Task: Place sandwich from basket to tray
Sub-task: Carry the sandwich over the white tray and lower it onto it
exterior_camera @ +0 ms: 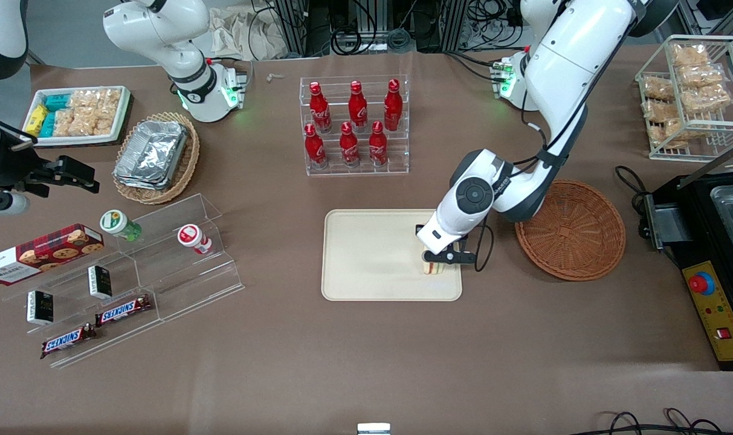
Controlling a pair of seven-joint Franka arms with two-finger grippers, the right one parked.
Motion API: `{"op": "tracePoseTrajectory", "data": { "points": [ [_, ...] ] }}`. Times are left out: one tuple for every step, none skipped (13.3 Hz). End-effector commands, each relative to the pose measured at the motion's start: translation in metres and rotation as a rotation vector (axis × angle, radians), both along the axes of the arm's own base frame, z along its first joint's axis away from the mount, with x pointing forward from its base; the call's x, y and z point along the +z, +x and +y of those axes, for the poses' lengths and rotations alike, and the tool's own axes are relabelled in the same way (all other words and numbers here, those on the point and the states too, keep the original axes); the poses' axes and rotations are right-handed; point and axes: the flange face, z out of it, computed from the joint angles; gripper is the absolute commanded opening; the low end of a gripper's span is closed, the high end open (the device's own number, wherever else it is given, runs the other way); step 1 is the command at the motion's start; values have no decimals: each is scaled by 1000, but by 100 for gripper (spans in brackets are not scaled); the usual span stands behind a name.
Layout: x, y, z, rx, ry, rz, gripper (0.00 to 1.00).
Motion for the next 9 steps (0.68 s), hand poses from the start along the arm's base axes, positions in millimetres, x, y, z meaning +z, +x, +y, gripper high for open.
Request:
{"op": "tracePoseTrajectory", "data": {
  "points": [
    [-1, -2, 5, 8, 13, -10, 100],
    [0, -1, 5, 9, 14, -8, 100],
    [4, 0, 5, 14, 13, -11, 100],
    [7, 1, 5, 20, 10, -14, 100],
    [9, 5, 11, 30, 14, -11, 100],
    [16, 9, 16, 45, 18, -6, 100],
    [28, 12, 17, 49, 19, -12, 100],
    [44, 21, 23, 62, 29, -12, 100],
    [63, 32, 29, 74, 43, -3, 100]
  ]
}}
